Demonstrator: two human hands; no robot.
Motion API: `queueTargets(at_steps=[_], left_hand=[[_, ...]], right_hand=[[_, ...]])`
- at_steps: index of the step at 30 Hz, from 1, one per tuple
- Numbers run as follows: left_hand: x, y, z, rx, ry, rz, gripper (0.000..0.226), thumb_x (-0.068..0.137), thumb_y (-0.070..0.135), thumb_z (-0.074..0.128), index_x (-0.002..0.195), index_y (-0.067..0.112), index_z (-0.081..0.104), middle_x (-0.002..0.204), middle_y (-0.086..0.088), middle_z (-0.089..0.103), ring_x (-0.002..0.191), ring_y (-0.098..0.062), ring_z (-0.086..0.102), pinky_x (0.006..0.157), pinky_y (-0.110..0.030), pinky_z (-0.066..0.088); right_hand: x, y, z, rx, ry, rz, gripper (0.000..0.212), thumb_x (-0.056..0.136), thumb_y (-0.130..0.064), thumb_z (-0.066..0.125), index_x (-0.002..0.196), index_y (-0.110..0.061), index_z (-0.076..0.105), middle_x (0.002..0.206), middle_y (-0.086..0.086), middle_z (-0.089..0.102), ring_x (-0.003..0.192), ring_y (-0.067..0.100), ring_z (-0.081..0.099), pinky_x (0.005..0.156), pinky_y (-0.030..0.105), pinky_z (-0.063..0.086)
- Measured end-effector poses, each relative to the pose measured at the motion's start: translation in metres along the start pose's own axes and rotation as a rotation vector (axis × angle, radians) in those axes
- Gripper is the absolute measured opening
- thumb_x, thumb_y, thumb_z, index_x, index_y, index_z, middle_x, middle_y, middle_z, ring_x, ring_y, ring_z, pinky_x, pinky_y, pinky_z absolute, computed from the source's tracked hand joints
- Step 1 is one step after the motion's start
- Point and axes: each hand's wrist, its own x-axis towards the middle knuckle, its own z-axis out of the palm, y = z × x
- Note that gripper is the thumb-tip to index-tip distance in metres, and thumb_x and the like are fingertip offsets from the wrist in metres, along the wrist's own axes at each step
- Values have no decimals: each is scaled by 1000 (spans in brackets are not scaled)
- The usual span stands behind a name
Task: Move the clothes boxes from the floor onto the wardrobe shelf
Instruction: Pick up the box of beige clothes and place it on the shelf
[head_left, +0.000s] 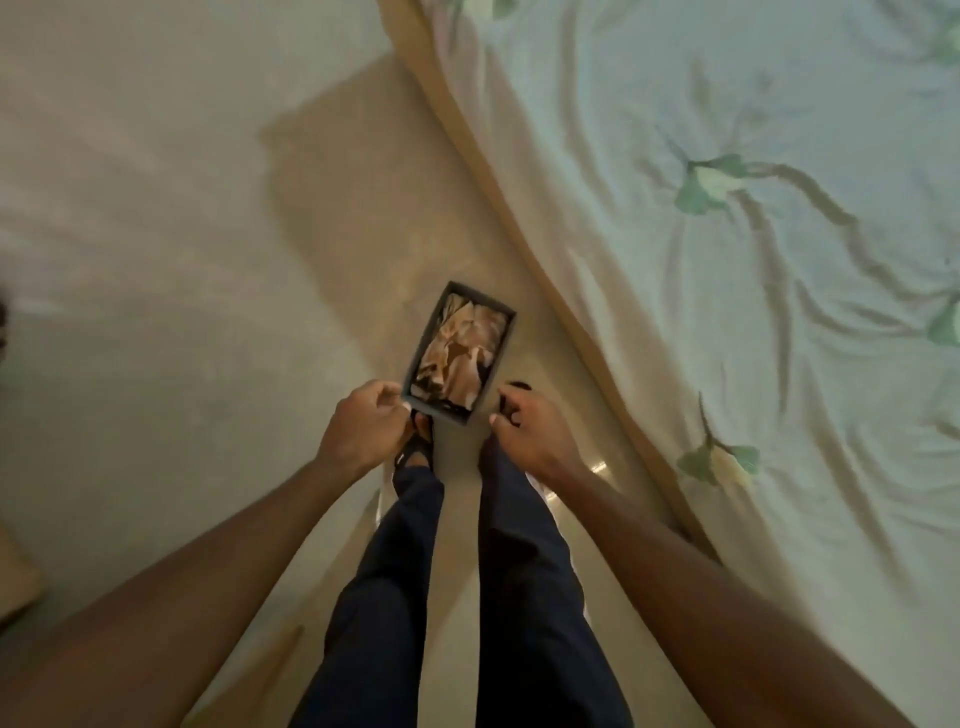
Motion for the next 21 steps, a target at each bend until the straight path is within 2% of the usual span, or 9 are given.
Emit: queueTargets(at_steps=[2, 5, 8, 9, 11, 13, 16, 18, 21], left_hand=[[42, -23, 34, -30, -3, -75, 36, 89, 25, 60, 123, 15, 60, 121, -2, 65, 109, -19, 60, 92, -29, 45], [93, -59, 86, -112, -57, -166, 40, 88, 30, 60, 126, 18, 59, 122, -1, 64, 113, -20, 59, 99, -34, 47], [144, -113, 140, -125, -83, -322, 49, 74, 53, 55, 119, 37, 56, 126, 0, 61, 118, -26, 56, 102, -43, 44], [155, -127, 154, -145, -82, -363, 48, 73, 53, 54, 119, 39, 55, 128, -1, 60, 119, -28, 54, 102, -43, 44], [172, -144, 177, -195, -84, -398, 46, 82, 38, 56, 127, 28, 53, 130, -2, 58, 120, -28, 53, 101, -39, 44], [192, -158, 195, -238, -55, -412, 48, 87, 33, 58, 133, 21, 51, 138, -4, 53, 124, -27, 51, 101, -35, 44], [219, -179, 214, -318, -54, -417, 53, 89, 40, 59, 138, 22, 48, 142, -4, 49, 127, -25, 49, 96, -30, 41], [233, -189, 222, -369, -56, -401, 53, 90, 40, 59, 139, 22, 48, 142, -3, 50, 127, -24, 49, 90, -25, 37], [247, -199, 226, -436, -78, -348, 46, 90, 38, 59, 131, 17, 55, 133, -3, 56, 116, -22, 54, 84, -24, 37]], right_hand=[[59, 27, 16, -106, -88, 21, 28, 79, -32, 55, 105, -25, 64, 102, 0, 68, 94, 18, 63, 84, 33, 52], [130, 53, 30, -213, -128, 39, 41, 81, -33, 53, 121, -24, 59, 118, 7, 63, 106, 23, 61, 90, 39, 52], [202, 75, 50, -346, -143, -38, 39, 88, -16, 56, 127, -14, 57, 122, 11, 61, 108, 26, 59, 84, 19, 42], [226, 78, 54, -401, -110, -83, 40, 88, -18, 56, 127, -13, 57, 125, 13, 58, 112, 29, 58, 86, 22, 42], [265, 86, 66, -510, -42, -119, 48, 84, -34, 50, 129, -19, 53, 135, 13, 47, 118, 33, 52, 97, 37, 45], [298, 93, 80, -562, 25, -125, 51, 84, -48, 43, 128, -23, 52, 145, 11, 33, 129, 35, 42, 106, 48, 38], [338, 96, 91, -741, 31, -147, 35, 93, -36, 46, 124, -22, 56, 157, 12, 16, 143, 33, 18, 116, 47, 22], [360, 95, 95, -813, -4, -128, 37, 89, -35, 48, 123, -22, 56, 152, 13, 28, 139, 34, 28, 113, 46, 28], [380, 102, 108, -830, -81, -106, 45, 77, -36, 48, 112, -13, 65, 121, 17, 59, 109, 38, 58, 92, 43, 49]])
